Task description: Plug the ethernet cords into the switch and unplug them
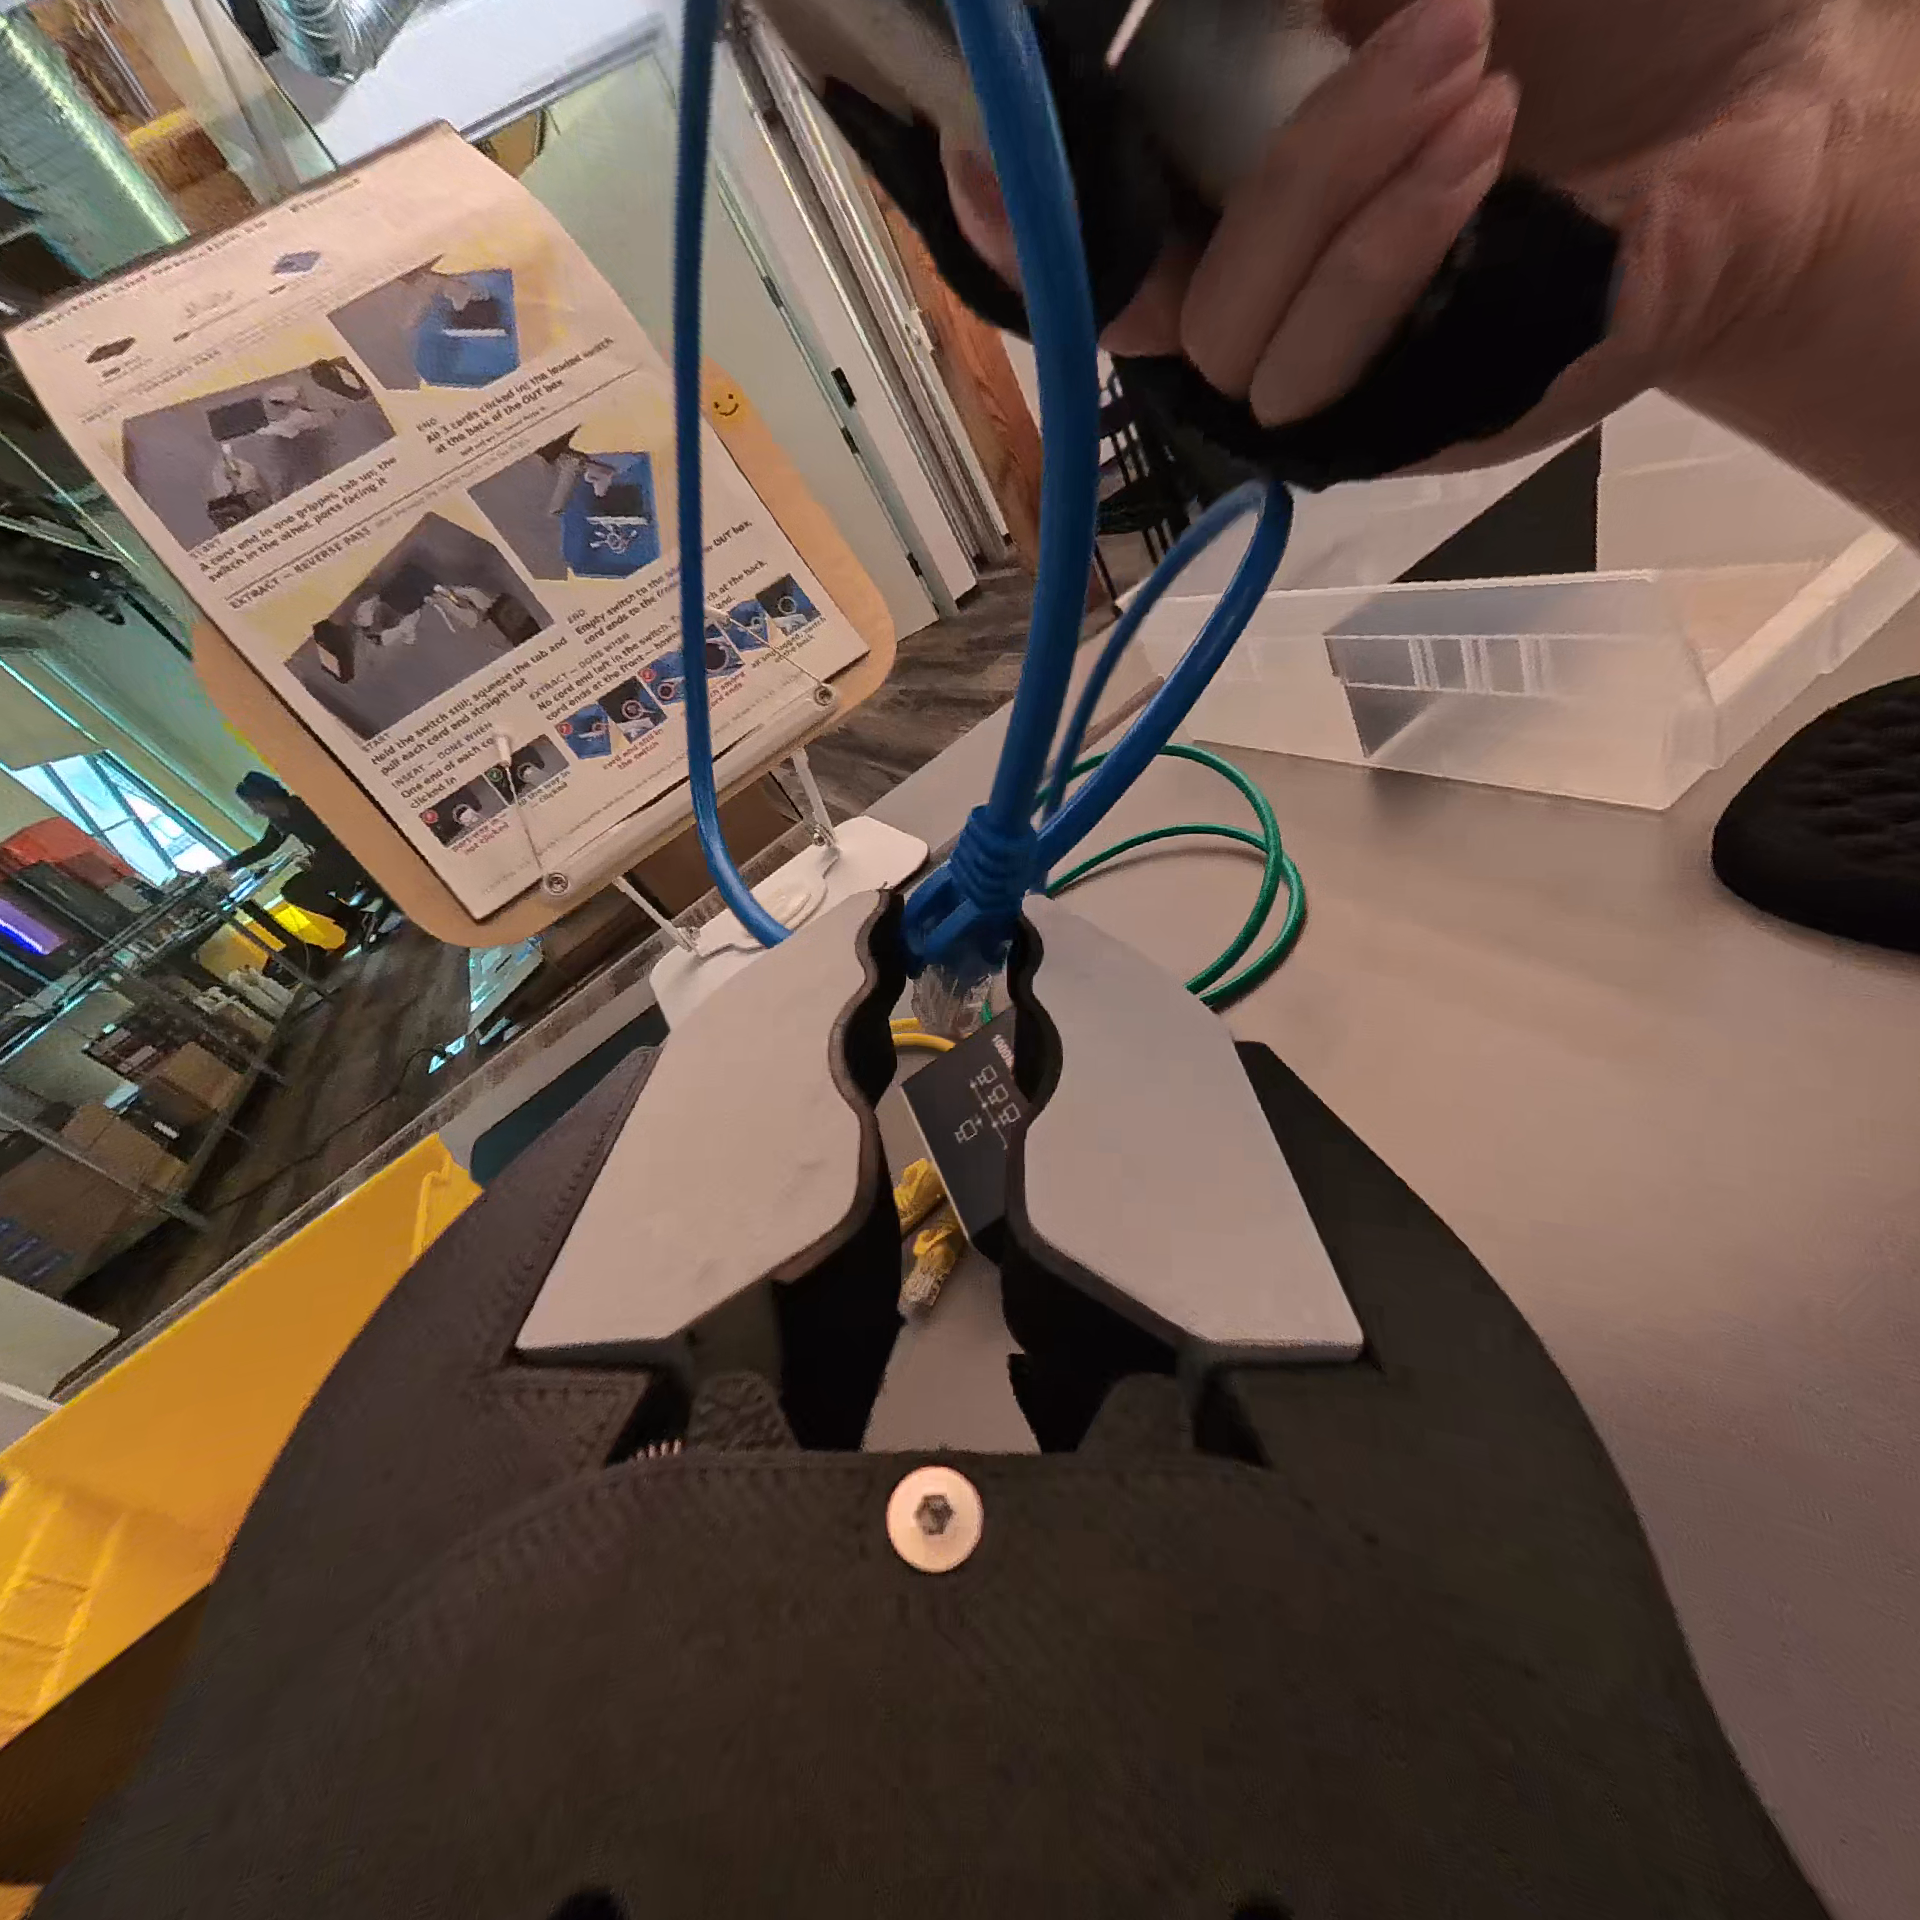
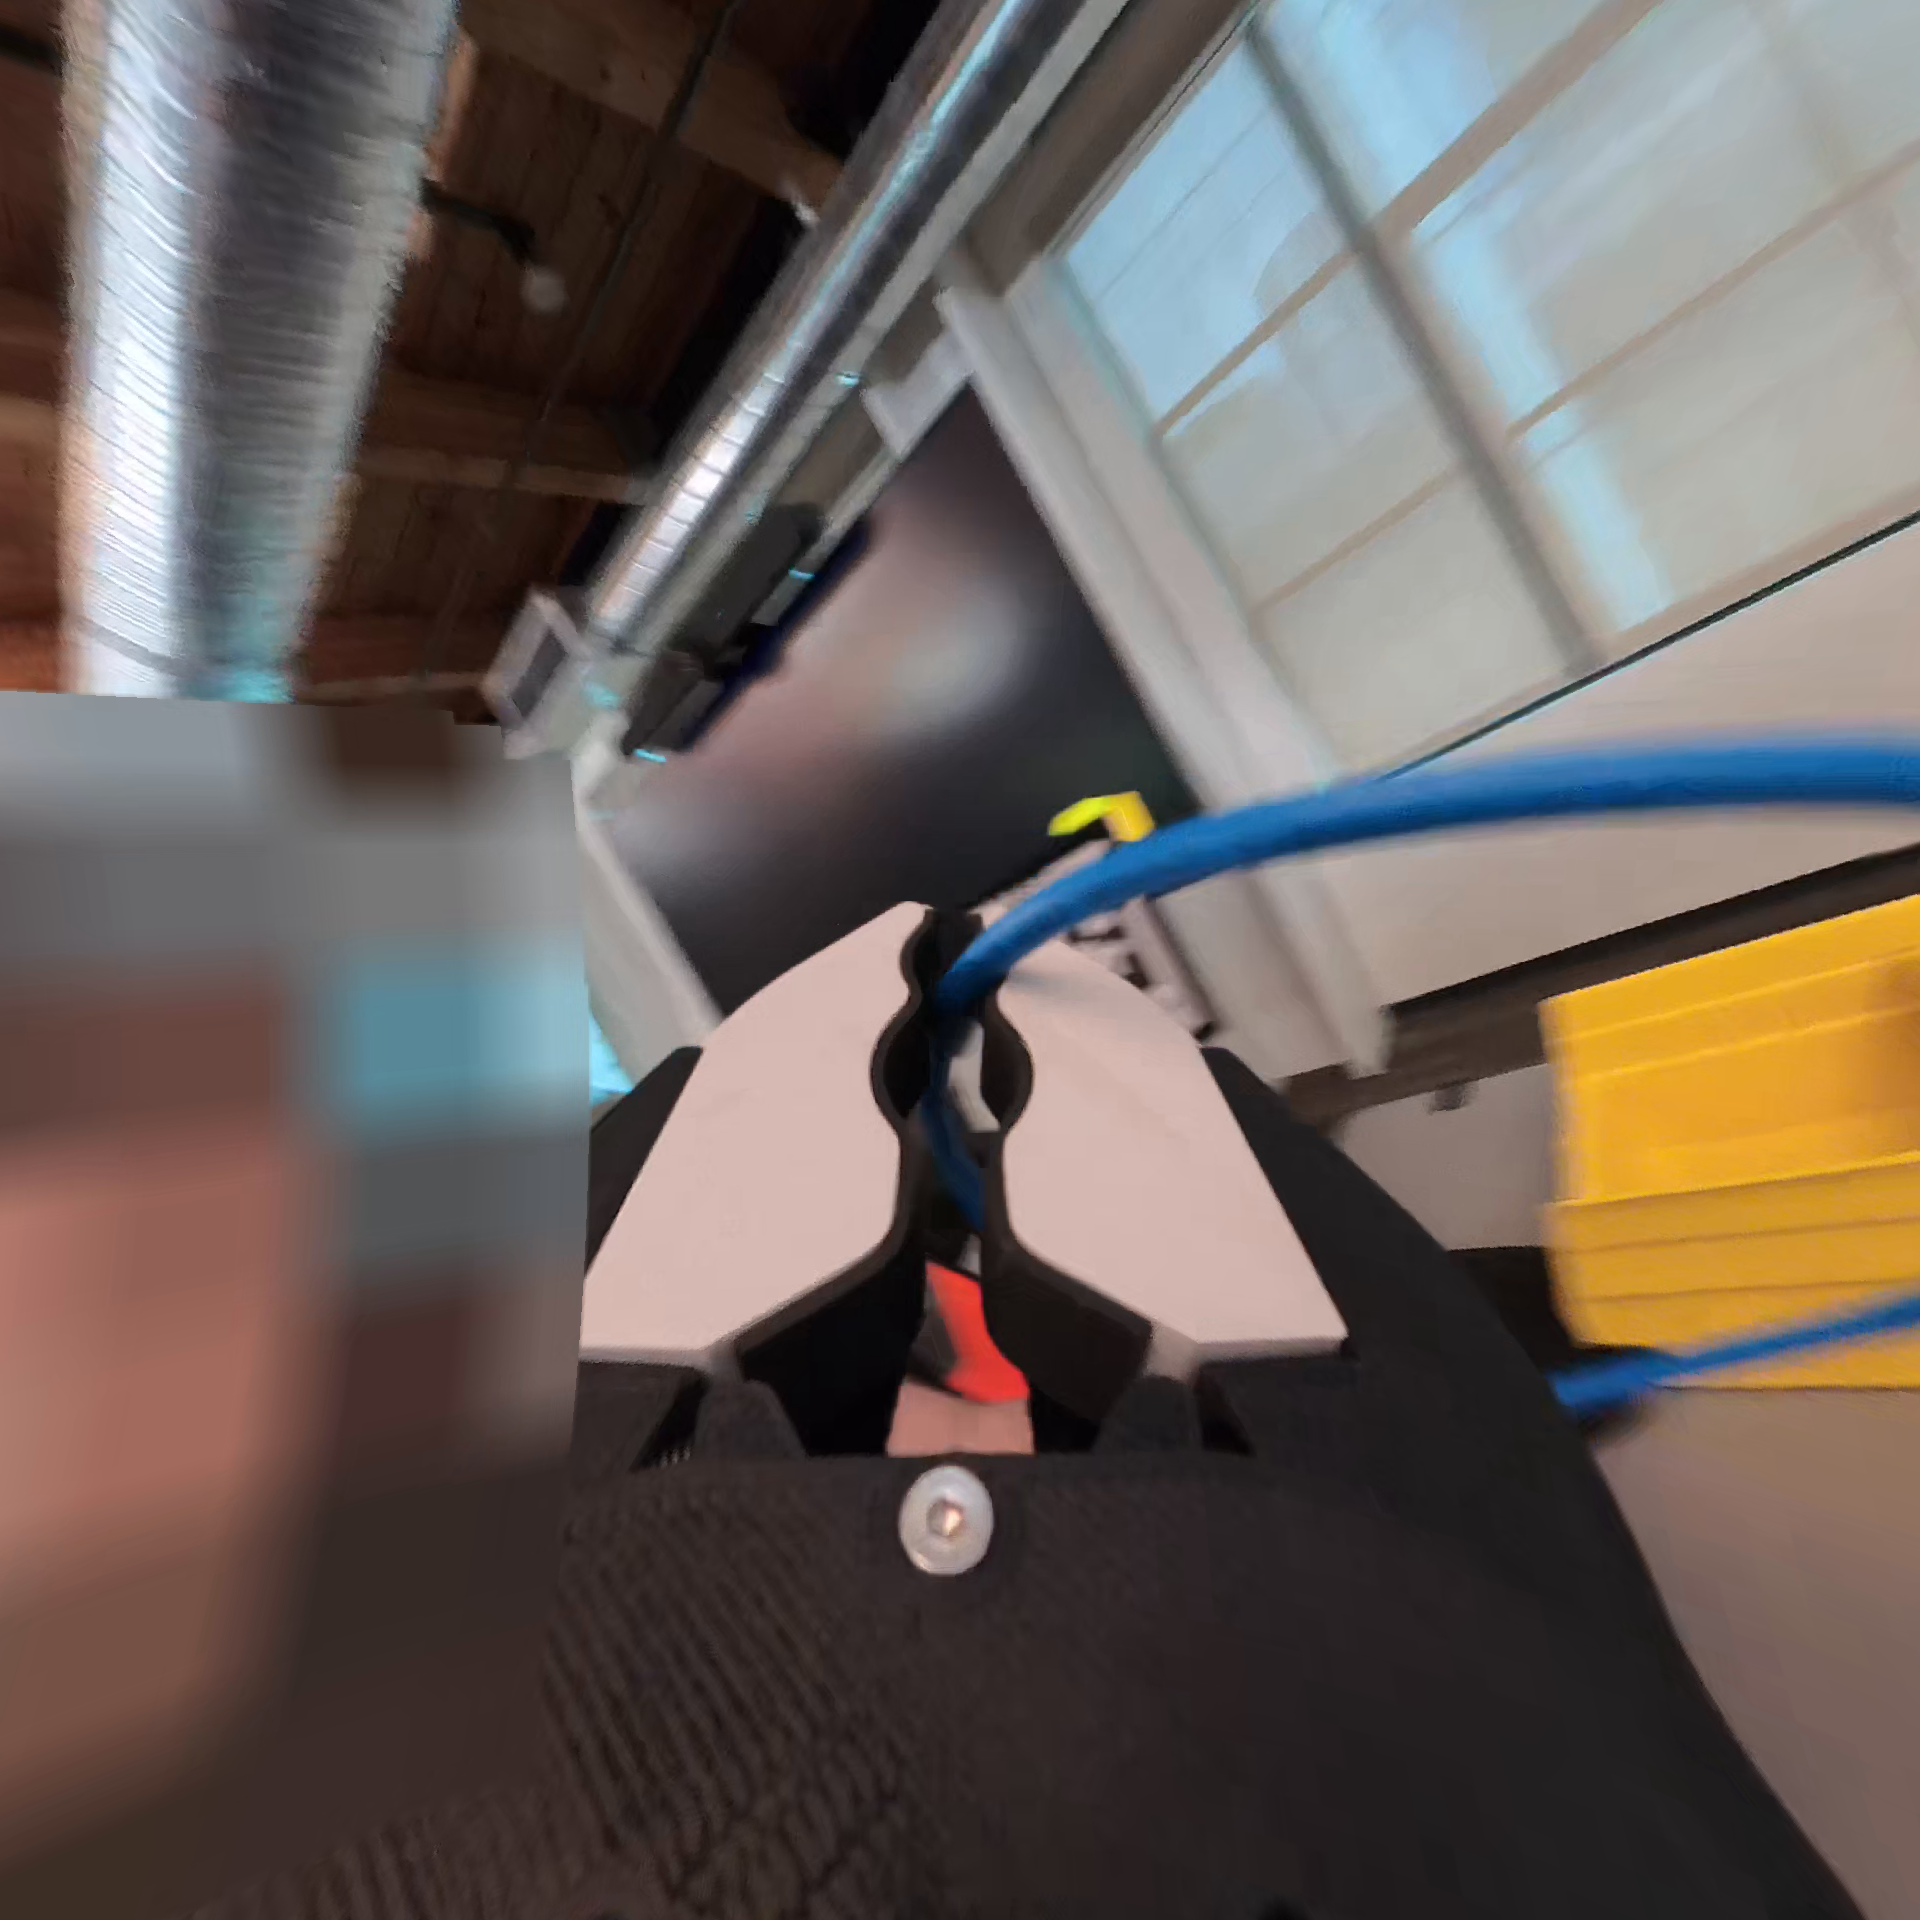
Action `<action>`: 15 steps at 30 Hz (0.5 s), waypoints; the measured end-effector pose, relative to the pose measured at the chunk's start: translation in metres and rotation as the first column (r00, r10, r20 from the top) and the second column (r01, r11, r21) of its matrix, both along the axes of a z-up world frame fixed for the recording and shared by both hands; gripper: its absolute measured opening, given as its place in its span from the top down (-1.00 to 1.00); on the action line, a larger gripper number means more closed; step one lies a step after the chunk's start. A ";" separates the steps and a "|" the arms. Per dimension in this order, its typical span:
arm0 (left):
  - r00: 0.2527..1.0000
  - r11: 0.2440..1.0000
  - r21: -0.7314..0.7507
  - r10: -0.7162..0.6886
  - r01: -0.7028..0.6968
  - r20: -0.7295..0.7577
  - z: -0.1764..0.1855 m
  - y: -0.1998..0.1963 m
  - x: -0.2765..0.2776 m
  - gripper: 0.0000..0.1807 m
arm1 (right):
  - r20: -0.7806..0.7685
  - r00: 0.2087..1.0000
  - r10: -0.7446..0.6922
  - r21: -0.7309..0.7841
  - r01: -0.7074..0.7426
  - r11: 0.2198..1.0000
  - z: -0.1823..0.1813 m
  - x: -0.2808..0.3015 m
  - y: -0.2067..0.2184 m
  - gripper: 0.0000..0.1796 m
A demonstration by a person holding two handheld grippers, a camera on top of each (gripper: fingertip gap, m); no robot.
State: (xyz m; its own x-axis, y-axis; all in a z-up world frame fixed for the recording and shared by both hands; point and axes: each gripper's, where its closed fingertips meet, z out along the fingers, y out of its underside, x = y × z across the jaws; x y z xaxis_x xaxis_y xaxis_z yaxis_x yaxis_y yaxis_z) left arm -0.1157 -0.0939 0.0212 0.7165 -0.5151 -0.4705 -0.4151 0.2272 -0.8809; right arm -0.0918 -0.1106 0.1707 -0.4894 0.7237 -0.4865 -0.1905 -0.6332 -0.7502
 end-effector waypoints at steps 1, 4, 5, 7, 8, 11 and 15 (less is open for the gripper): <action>1.000 1.000 -0.003 0.000 0.000 -0.013 0.002 -0.002 -0.003 0.80 | 0.005 0.999 -0.043 0.054 0.043 0.998 -0.001 0.001 0.003 0.93; 0.996 1.000 -0.019 0.017 -0.019 -0.092 0.007 -0.006 -0.011 0.80 | 0.048 0.991 -0.122 0.215 0.109 0.971 -0.010 0.001 0.005 0.78; 0.992 0.999 -0.009 0.029 -0.031 -0.120 0.009 -0.007 -0.014 0.80 | 0.066 0.989 -0.133 0.261 0.112 0.959 -0.014 0.000 0.003 0.69; 0.985 0.999 0.003 0.041 -0.041 -0.170 0.014 -0.011 -0.016 0.81 | 0.095 0.991 -0.095 0.308 0.061 0.949 -0.020 0.000 -0.007 0.52; 0.985 0.999 0.002 0.034 -0.034 -0.170 0.017 -0.014 -0.015 0.81 | 0.151 0.986 -0.071 0.338 0.016 0.941 -0.030 -0.003 -0.012 0.46; 0.988 0.999 -0.038 0.010 -0.015 -0.151 0.026 -0.020 -0.012 0.83 | 0.346 0.931 -0.117 0.459 -0.059 0.887 -0.066 -0.014 -0.019 0.34; 0.985 0.999 0.006 0.032 -0.031 -0.169 0.036 -0.019 -0.013 0.84 | 0.423 0.870 -0.252 0.586 -0.051 0.809 -0.086 -0.028 -0.019 0.53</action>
